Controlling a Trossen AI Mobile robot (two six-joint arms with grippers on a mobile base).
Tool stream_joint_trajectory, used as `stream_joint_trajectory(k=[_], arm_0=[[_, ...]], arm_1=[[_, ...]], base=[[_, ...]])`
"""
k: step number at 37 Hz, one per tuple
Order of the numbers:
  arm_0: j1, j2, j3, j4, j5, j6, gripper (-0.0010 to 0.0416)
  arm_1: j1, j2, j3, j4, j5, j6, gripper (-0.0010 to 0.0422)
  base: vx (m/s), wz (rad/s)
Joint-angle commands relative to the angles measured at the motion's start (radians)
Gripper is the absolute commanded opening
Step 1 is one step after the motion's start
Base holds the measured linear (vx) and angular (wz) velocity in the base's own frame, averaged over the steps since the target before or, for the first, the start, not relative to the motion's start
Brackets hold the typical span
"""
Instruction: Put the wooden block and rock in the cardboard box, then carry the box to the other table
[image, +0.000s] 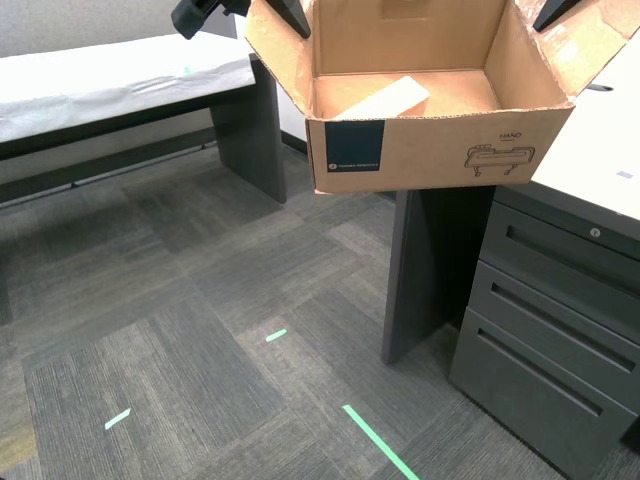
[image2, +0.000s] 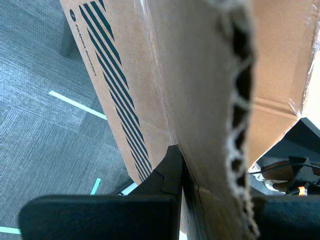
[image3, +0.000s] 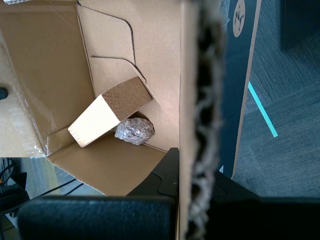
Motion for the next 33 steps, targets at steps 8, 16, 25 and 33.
stream_joint_trajectory(k=[8,16,25,33], arm_0=[[0.008,-0.001,0.001,-0.004,-0.023,0.002,-0.0001],[0.023,-0.001,0.001,-0.037,-0.023,0.037,-0.0001],[0.028,-0.001,0.001,-0.035,-0.023,0.034,-0.0001],[0.028,-0.001,0.001,-0.032,-0.023,0.002,-0.0001]], arm_1=[[0.0,-0.001,0.002,0.015,0.024,0.074,-0.0001],[0.0,-0.001,0.002,0.0,0.024,0.137,-0.0001],[0.0,-0.001,0.002,0.022,0.024,0.13,-0.0001],[-0.001,-0.001,0.002,0.089,0.024,0.055,-0.0001]], base=[[0.129,0.089],[0.135,0.168],[0.133,0.127],[0.124,0.048]])
